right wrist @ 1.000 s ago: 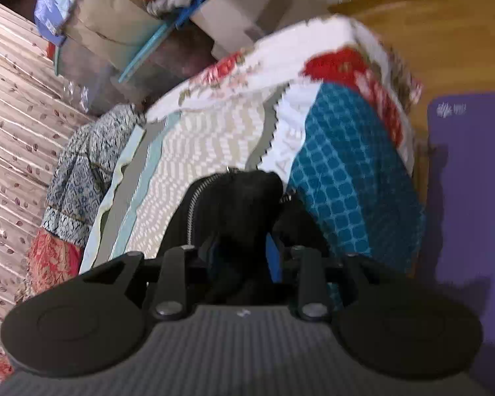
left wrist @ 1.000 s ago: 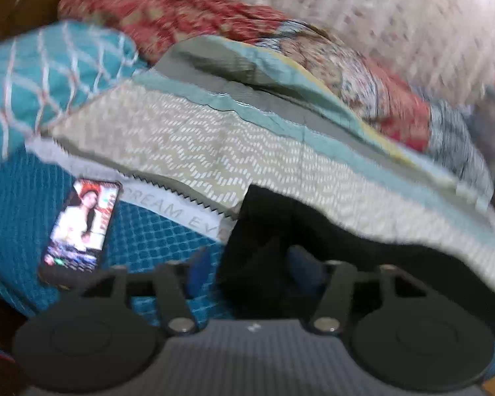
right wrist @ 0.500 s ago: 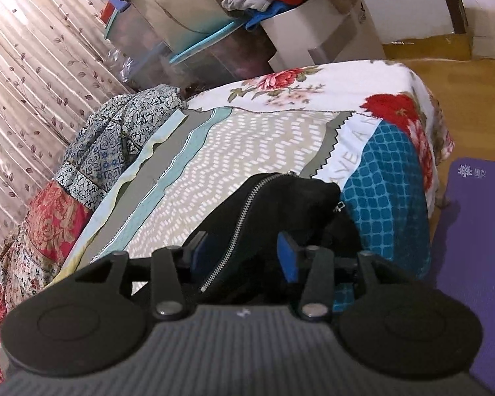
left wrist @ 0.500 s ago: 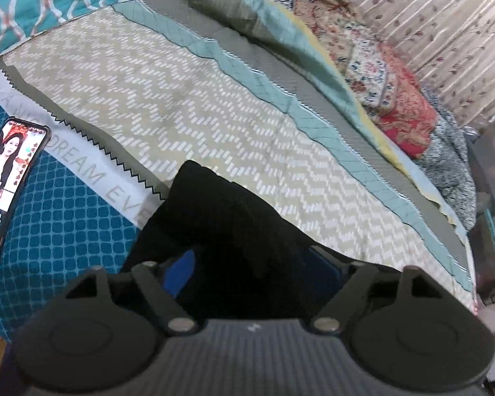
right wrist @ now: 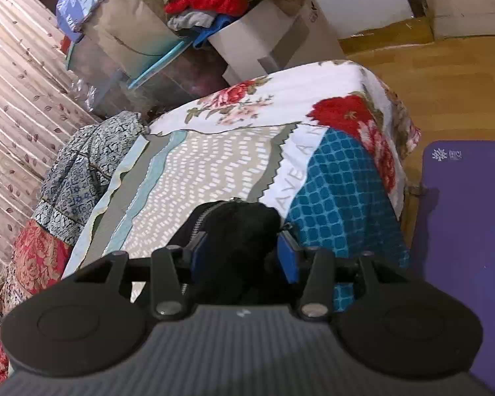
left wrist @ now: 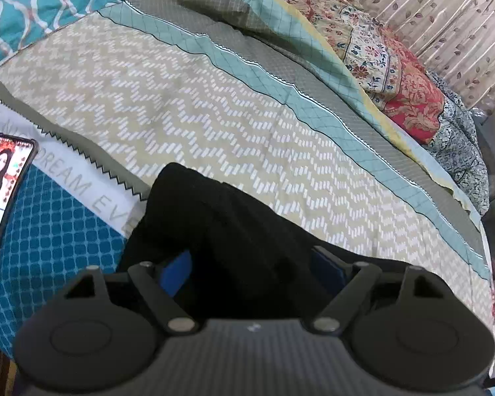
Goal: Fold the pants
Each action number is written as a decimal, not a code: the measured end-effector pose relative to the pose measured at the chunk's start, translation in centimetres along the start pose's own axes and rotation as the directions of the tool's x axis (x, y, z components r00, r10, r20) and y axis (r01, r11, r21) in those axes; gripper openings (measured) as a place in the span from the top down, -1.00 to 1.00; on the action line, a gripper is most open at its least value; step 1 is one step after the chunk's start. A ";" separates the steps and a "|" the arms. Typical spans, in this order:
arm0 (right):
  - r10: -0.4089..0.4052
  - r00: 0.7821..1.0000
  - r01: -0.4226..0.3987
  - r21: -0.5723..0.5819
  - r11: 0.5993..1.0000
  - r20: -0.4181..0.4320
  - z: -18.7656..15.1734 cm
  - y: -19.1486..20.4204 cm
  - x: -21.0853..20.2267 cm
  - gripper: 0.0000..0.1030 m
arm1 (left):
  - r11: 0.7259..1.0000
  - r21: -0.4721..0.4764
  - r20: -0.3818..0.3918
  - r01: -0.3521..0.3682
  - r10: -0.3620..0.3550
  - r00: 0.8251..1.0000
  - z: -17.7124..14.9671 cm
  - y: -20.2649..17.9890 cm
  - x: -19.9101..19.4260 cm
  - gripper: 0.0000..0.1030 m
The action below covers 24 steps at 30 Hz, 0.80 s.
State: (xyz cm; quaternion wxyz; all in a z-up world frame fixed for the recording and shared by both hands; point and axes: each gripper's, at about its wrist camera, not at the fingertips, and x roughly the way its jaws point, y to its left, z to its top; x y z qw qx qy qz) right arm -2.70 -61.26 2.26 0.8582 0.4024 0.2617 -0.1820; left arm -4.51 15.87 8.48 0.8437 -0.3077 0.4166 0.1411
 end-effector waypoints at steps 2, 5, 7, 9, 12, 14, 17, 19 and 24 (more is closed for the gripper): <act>-0.003 1.000 0.003 0.013 1.000 -0.003 0.0 -0.2 0.3 0.05 | 1.000 -0.004 0.000 -0.009 0.009 1.000 0.1 0.0 0.2 -0.51; -0.002 1.000 0.003 0.036 0.999 -0.015 0.3 -0.5 1.2 0.04 | 0.999 0.018 -0.008 -0.040 0.041 0.999 0.1 -0.2 0.9 0.22; -0.012 1.000 0.013 0.037 0.999 -0.017 0.7 -0.4 2.2 0.04 | 0.998 0.029 -0.033 -0.047 0.048 0.998 0.2 -0.1 1.6 0.71; -0.029 0.999 0.030 0.035 0.999 -0.031 1.3 -0.4 3.5 0.05 | 0.999 0.016 -0.043 -0.051 0.051 0.998 0.3 0.0 2.0 0.78; -0.029 0.998 0.031 0.028 0.999 -0.060 2.2 0.1 4.9 0.61 | 1.000 0.017 -0.031 -0.020 0.020 0.999 1.2 -0.4 0.8 0.81; 0.009 1.000 -0.009 0.012 1.000 -0.016 2.9 1.2 4.0 0.66 | 0.999 0.004 0.004 0.046 -0.046 0.999 2.4 -0.6 -1.5 0.81; 0.093 0.995 -0.093 -0.001 0.996 0.036 3.8 2.7 1.5 0.68 | 0.990 -0.019 0.053 0.139 -0.138 0.989 3.7 -0.1 -4.9 0.81; 0.142 0.988 -0.142 0.000 0.990 0.063 3.7 3.0 -0.6 0.68 | 0.988 -0.016 0.084 0.157 -0.155 0.984 3.9 0.3 -7.0 0.81; 0.093 0.995 -0.094 0.021 0.995 0.043 0.9 0.3 -1.8 0.68 | 0.996 -0.020 0.058 0.084 -0.083 0.995 1.6 3.0 -7.8 0.81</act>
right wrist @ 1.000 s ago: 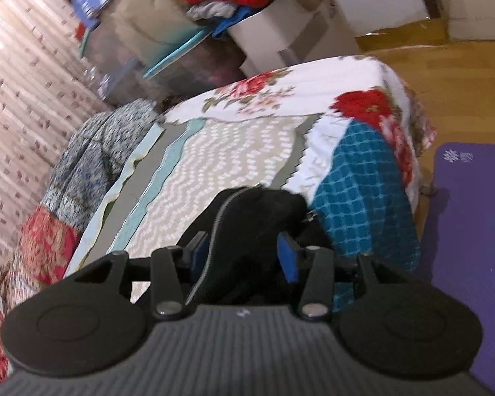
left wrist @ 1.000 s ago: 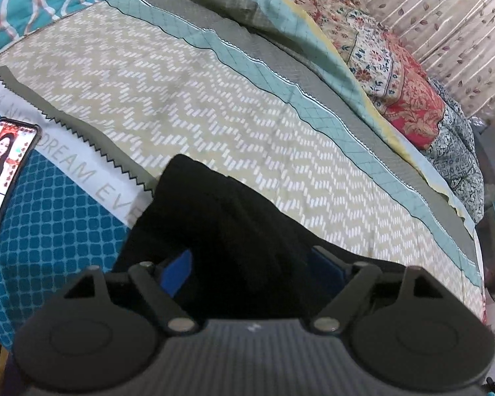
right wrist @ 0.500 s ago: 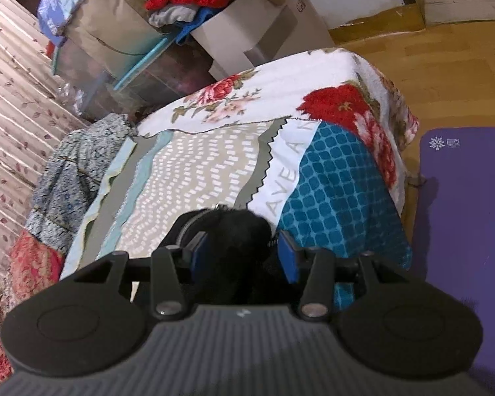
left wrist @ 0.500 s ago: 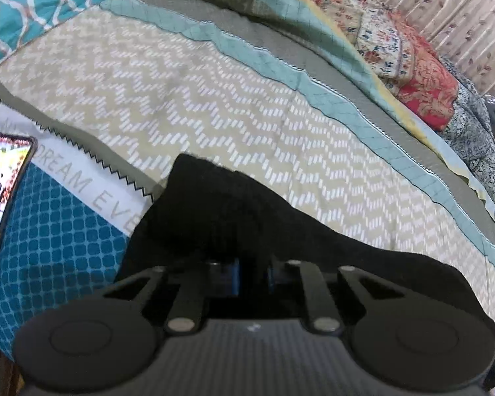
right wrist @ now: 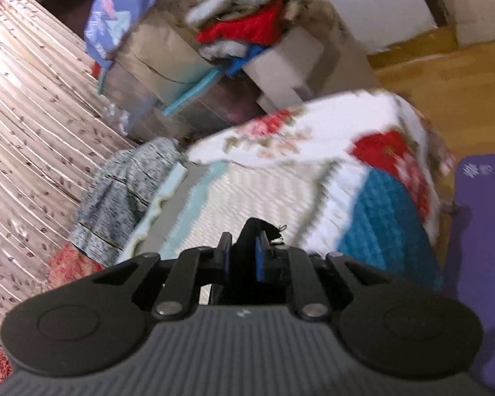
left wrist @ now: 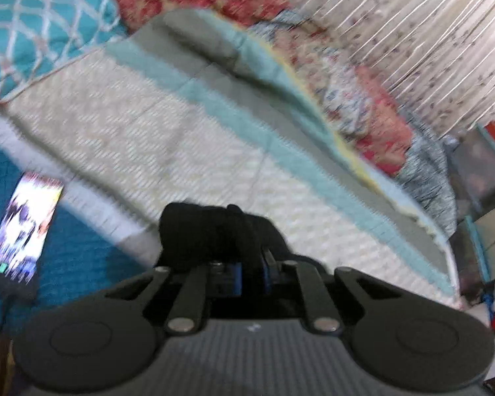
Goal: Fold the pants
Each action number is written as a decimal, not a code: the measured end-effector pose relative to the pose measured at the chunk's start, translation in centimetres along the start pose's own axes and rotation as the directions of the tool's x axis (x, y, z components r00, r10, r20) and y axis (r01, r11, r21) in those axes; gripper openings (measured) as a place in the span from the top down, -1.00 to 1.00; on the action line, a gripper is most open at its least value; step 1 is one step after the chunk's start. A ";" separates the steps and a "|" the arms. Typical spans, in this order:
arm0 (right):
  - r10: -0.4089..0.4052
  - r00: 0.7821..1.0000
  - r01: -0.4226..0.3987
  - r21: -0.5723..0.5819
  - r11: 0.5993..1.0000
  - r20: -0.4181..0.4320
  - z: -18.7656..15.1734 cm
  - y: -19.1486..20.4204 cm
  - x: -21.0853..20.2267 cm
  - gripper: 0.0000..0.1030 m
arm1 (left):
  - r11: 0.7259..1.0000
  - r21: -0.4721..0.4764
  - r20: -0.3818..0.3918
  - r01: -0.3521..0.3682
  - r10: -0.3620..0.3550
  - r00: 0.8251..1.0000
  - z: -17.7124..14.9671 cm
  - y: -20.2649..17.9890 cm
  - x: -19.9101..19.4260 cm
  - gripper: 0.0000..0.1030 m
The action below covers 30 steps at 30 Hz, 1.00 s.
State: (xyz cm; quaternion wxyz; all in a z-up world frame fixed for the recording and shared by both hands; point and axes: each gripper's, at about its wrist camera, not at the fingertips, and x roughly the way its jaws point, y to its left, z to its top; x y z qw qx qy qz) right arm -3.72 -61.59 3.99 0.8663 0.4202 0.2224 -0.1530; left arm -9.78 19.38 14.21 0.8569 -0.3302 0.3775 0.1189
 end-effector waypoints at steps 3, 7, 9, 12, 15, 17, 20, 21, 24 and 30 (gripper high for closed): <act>-0.077 0.994 0.082 0.063 0.995 -0.073 -2.0 -2.9 1.3 0.59 | 0.997 -0.018 -0.090 -0.069 0.067 0.994 -2.5 1.9 2.3 0.66; -0.035 0.999 0.043 0.212 0.976 -0.042 -2.7 -5.2 0.4 -0.11 | 0.992 -0.031 -0.130 -0.122 0.117 0.985 -5.0 3.2 3.7 0.37; 0.021 1.000 -0.017 0.227 0.974 -0.015 -2.8 -5.4 -0.5 -0.19 | 0.995 -0.070 -0.116 -0.076 0.067 0.991 -5.6 3.7 3.2 -0.19; 0.054 0.998 -0.049 0.196 0.979 -0.019 -2.9 -5.1 -0.5 -0.32 | 0.991 -0.127 -0.102 -0.043 0.030 0.994 -6.1 4.6 3.1 -0.73; 0.057 0.997 -0.046 0.183 0.982 -0.058 -3.4 -4.4 1.1 -0.41 | 0.984 -0.176 -0.123 0.002 -0.024 0.992 -6.5 5.1 4.1 -0.80; 0.054 0.996 -0.041 0.183 0.982 -0.071 -3.5 -4.3 2.6 -0.43 | 0.980 -0.199 -0.125 0.015 -0.040 0.991 -6.4 5.2 5.3 -0.88; 0.034 0.998 -0.026 0.135 0.991 -0.059 -2.9 -2.8 4.0 0.06 | 0.979 -0.206 -0.098 -0.004 -0.017 0.995 -5.9 5.0 7.0 -0.23; 0.026 0.997 -0.018 0.119 0.993 -0.070 -2.4 -2.1 4.4 0.23 | 0.982 -0.189 -0.091 -0.002 -0.015 0.996 -5.6 4.8 7.4 0.28; 0.086 0.992 -0.073 0.141 0.987 -0.090 -0.2 0.3 5.8 0.54 | 0.974 -0.227 -0.099 -0.007 -0.015 0.995 -4.7 4.6 8.4 0.56; 0.226 0.972 -0.215 0.145 0.966 -0.066 5.5 8.1 7.7 0.60 | 0.960 -0.268 -0.016 0.082 -0.090 0.996 -0.3 3.2 5.7 0.65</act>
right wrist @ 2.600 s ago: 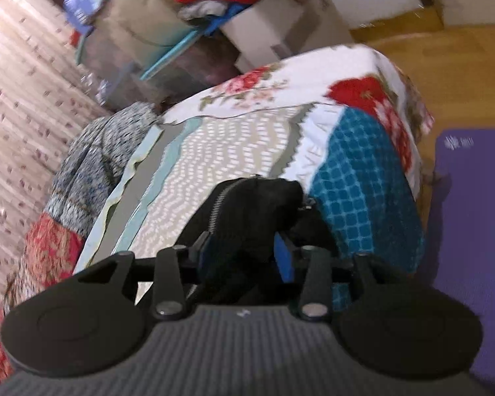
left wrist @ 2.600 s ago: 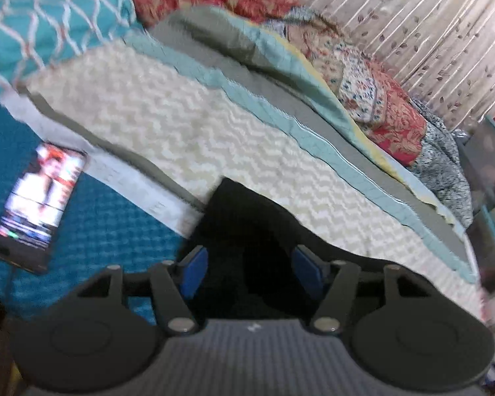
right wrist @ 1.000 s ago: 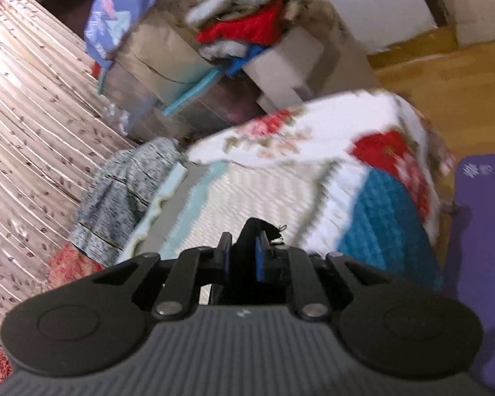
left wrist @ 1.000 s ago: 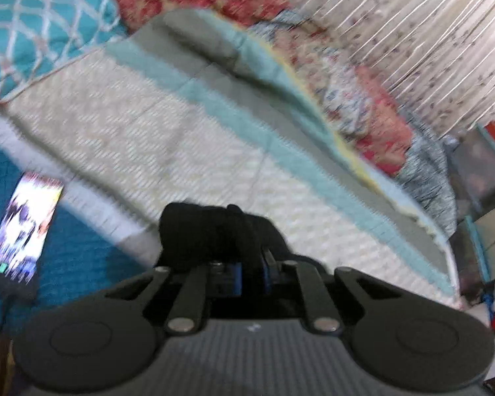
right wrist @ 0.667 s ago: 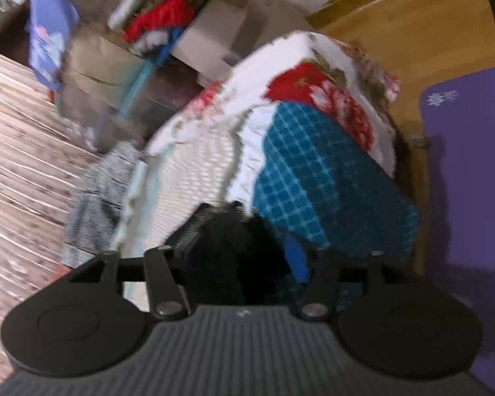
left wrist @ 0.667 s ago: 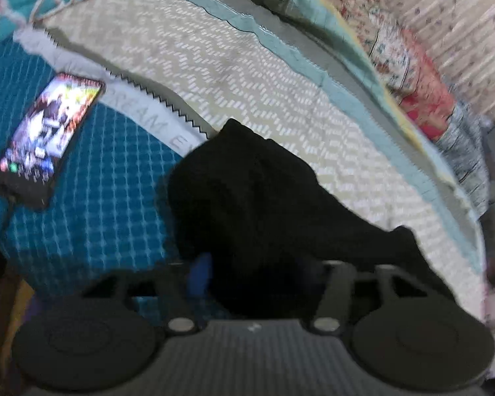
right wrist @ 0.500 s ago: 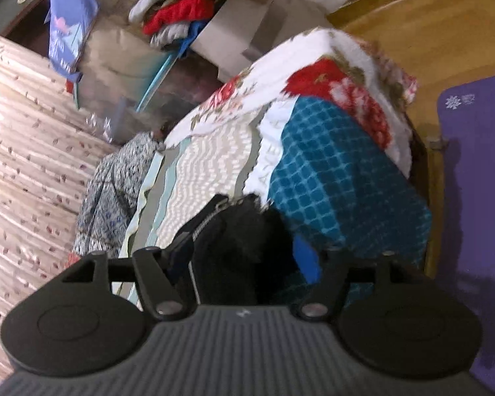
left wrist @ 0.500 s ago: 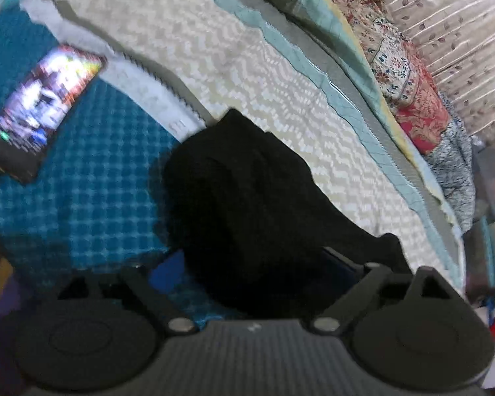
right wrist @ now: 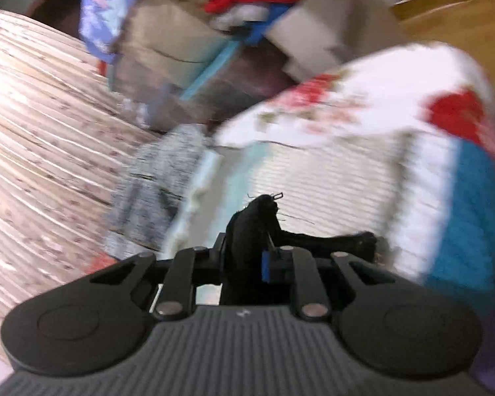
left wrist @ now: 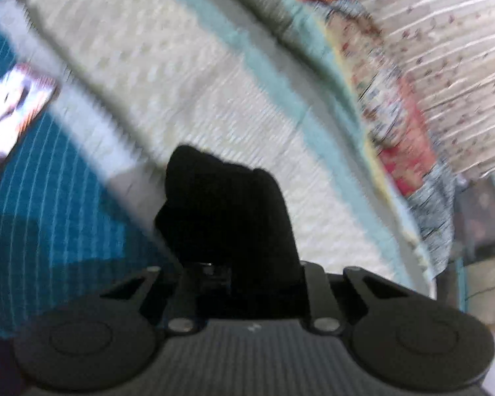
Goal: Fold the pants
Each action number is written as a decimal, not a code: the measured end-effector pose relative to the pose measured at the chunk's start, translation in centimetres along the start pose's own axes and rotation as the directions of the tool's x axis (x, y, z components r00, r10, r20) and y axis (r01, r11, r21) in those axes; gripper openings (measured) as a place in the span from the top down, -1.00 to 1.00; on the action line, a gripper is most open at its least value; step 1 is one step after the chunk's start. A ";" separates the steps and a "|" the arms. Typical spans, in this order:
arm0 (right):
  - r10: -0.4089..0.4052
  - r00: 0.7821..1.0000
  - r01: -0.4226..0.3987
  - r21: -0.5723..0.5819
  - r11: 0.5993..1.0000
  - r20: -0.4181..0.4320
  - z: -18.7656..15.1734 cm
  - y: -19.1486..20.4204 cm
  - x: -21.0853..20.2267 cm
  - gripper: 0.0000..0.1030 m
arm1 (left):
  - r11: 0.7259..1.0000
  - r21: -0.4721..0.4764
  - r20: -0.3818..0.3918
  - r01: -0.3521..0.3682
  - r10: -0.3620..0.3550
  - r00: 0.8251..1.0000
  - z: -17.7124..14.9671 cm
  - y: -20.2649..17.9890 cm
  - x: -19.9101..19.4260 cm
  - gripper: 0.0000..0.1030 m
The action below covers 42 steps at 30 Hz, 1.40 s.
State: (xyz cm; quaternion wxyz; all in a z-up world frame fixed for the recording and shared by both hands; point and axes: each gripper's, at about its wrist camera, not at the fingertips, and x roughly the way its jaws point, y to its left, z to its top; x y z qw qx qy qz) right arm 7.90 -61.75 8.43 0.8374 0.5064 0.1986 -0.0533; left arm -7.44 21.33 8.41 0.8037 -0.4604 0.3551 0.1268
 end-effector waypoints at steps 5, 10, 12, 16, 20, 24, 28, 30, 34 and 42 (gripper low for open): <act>0.139 0.990 -0.139 -0.010 0.990 0.033 2.4 5.4 0.9 0.62 | 0.992 0.057 0.139 0.114 -0.121 0.983 3.8 -5.3 -3.9 0.65; 0.182 0.981 -0.183 0.022 0.983 0.069 1.9 3.1 0.2 0.62 | 0.984 0.113 0.194 0.135 -0.155 0.969 3.8 -6.2 -5.0 0.65; 0.131 0.990 -0.134 0.046 0.990 0.050 0.9 0.8 0.7 0.62 | 0.992 0.079 0.151 0.096 -0.107 0.983 2.9 -4.3 -3.3 0.65; -0.073 0.997 0.075 0.094 0.993 -0.024 -2.1 -6.1 1.8 0.63 | 0.999 -0.019 0.015 -0.043 0.043 0.999 0.4 0.8 2.1 0.65; -0.195 0.980 0.200 0.151 0.968 -0.048 -4.4 -11.6 2.6 0.65 | 0.992 -0.064 -0.026 -0.109 0.107 0.994 -1.5 4.3 5.8 0.58; -0.191 0.981 0.194 0.144 0.970 -0.031 -4.2 -11.1 1.9 0.49 | 0.991 -0.039 -0.018 -0.128 0.127 0.992 -1.5 3.7 6.0 0.41; -0.176 0.983 0.163 0.183 0.969 0.056 -3.8 -11.4 -1.4 -0.24 | 0.986 0.064 -0.004 -0.152 0.152 0.988 -1.9 1.6 3.8 -0.10; -0.161 0.983 0.147 0.141 0.979 0.092 -4.1 -11.3 -3.0 -0.29 | 0.985 0.100 0.008 -0.138 0.138 0.990 -2.6 2.0 2.0 -0.11; -0.089 0.993 0.088 0.009 0.996 0.072 -5.5 -10.4 -5.6 -0.28 | 0.988 0.106 0.018 -0.112 0.111 0.994 -3.3 4.1 -1.4 -0.11; 0.002 0.995 -0.013 -0.102 0.995 -0.100 -11.4 -7.6 -5.2 -0.17 | 0.987 0.159 0.087 0.027 -0.042 0.995 -2.9 2.2 -5.0 -0.04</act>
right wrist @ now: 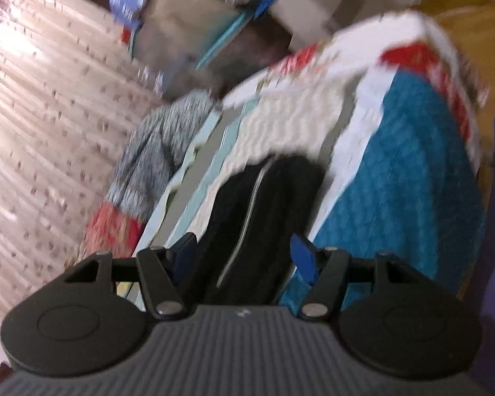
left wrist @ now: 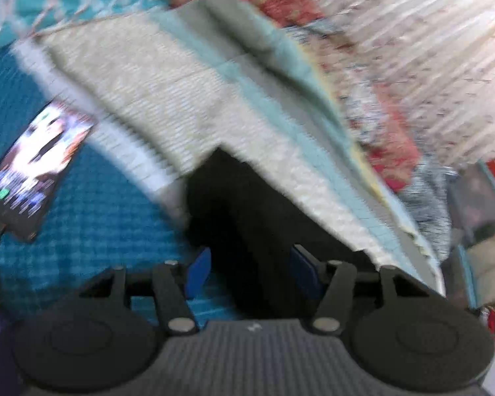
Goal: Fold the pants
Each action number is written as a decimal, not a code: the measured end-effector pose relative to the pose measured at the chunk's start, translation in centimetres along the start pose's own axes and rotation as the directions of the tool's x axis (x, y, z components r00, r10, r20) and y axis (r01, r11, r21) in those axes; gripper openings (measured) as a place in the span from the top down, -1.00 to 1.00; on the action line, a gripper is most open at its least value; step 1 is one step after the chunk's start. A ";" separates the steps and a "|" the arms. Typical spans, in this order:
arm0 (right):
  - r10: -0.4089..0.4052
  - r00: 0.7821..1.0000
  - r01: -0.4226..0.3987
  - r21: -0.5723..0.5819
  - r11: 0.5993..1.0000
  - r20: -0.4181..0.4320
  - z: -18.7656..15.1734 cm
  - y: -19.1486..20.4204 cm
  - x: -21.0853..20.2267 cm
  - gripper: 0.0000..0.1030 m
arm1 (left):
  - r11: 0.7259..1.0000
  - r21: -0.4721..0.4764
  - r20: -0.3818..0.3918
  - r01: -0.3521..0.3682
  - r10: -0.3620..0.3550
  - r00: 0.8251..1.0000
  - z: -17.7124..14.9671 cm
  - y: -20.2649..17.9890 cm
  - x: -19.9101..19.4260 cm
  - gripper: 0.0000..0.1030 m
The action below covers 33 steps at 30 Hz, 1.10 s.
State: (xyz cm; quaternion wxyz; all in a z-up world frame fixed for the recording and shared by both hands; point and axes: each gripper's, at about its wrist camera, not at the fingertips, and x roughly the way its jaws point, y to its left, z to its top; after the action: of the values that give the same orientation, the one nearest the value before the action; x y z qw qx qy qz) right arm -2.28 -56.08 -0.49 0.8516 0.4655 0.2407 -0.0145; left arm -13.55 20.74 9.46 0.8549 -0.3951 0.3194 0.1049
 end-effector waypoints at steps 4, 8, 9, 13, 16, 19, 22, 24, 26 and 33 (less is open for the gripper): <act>0.043 0.991 -0.049 -0.044 0.998 -0.127 -3.0 1.5 2.4 0.53 | 0.992 0.106 -0.009 0.068 -0.068 0.998 -0.2 -3.4 1.5 -0.04; 0.063 0.977 -0.083 -0.088 0.993 -0.205 -5.1 3.5 4.0 0.61 | 0.981 0.192 -0.073 0.011 0.004 0.997 -1.9 -5.6 5.9 -0.01; 0.055 0.976 -0.078 -0.104 0.992 -0.209 -5.3 4.0 4.4 0.61 | 0.977 0.212 -0.088 -0.031 0.051 0.995 -2.5 -5.7 7.0 0.03; -0.117 0.974 0.094 -0.123 0.988 -0.193 -5.7 3.0 6.2 0.68 | 0.929 0.300 -0.125 -0.217 0.264 0.956 -4.7 -4.8 11.0 0.31; -0.064 0.976 0.071 0.028 0.997 -0.206 -5.2 0.8 6.6 0.85 | 0.912 0.338 -0.101 -0.231 0.279 0.955 -5.3 -5.6 10.4 0.31; -0.028 0.981 0.036 0.036 0.999 -0.190 -4.2 0.5 5.6 0.72 | 0.927 0.315 -0.099 -0.205 0.247 0.964 -5.2 -6.5 8.9 0.18; -0.018 0.991 0.019 0.004 1.000 -0.132 -2.1 0.7 4.5 0.66 | 0.931 0.320 -0.081 -0.174 0.210 0.974 -5.1 -7.5 7.8 0.15; -0.013 0.995 0.012 -0.015 1.000 -0.100 -0.7 1.0 4.8 0.65 | 0.921 0.354 -0.070 -0.162 0.199 0.977 -5.2 -8.8 7.8 0.16; 0.000 0.996 -0.003 -0.040 0.999 -0.085 0.7 1.6 5.1 0.64 | 0.894 0.419 -0.057 -0.160 0.202 0.978 -5.3 -11.1 8.8 0.17; 0.040 0.994 -0.042 -0.019 0.999 -0.104 0.5 1.4 7.4 0.52 | 0.558 0.827 -0.006 -0.062 0.119 0.993 -9.2 -23.8 15.4 0.16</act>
State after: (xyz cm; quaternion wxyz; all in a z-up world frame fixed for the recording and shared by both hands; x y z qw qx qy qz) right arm 4.80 -54.21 -2.29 0.8429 0.4614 0.2752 0.0298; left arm 4.37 -3.10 9.84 0.9235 0.0641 0.3775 -0.0250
